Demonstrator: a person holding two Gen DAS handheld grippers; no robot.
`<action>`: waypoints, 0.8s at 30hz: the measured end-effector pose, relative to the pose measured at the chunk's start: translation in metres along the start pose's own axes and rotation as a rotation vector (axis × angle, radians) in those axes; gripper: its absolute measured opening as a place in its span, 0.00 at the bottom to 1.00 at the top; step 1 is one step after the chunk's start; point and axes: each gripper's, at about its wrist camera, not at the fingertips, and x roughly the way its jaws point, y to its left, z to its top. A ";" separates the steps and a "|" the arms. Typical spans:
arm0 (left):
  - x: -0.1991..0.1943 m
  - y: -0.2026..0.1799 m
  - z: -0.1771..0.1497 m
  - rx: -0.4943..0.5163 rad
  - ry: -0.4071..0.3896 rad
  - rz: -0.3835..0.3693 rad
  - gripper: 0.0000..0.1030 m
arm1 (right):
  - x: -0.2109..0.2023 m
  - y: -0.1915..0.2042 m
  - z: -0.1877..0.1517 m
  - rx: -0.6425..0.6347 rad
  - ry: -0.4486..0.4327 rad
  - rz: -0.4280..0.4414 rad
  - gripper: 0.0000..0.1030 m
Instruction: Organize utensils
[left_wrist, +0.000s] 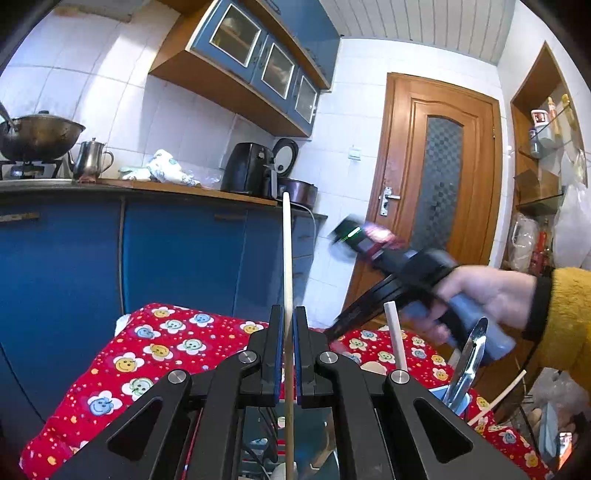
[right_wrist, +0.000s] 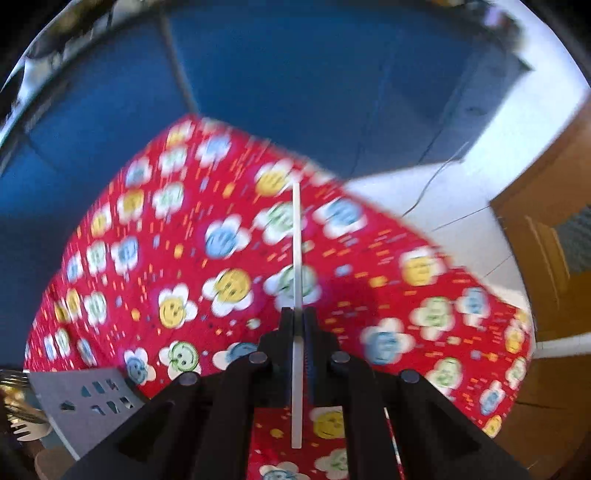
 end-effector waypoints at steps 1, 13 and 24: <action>0.000 0.000 0.000 0.000 -0.001 0.001 0.04 | -0.016 -0.007 -0.004 0.032 -0.051 -0.008 0.07; -0.012 -0.007 0.007 0.023 0.003 -0.014 0.04 | -0.133 0.011 -0.079 0.146 -0.480 0.034 0.07; -0.022 -0.013 0.009 0.010 0.073 -0.062 0.33 | -0.184 0.047 -0.135 0.106 -0.655 -0.012 0.07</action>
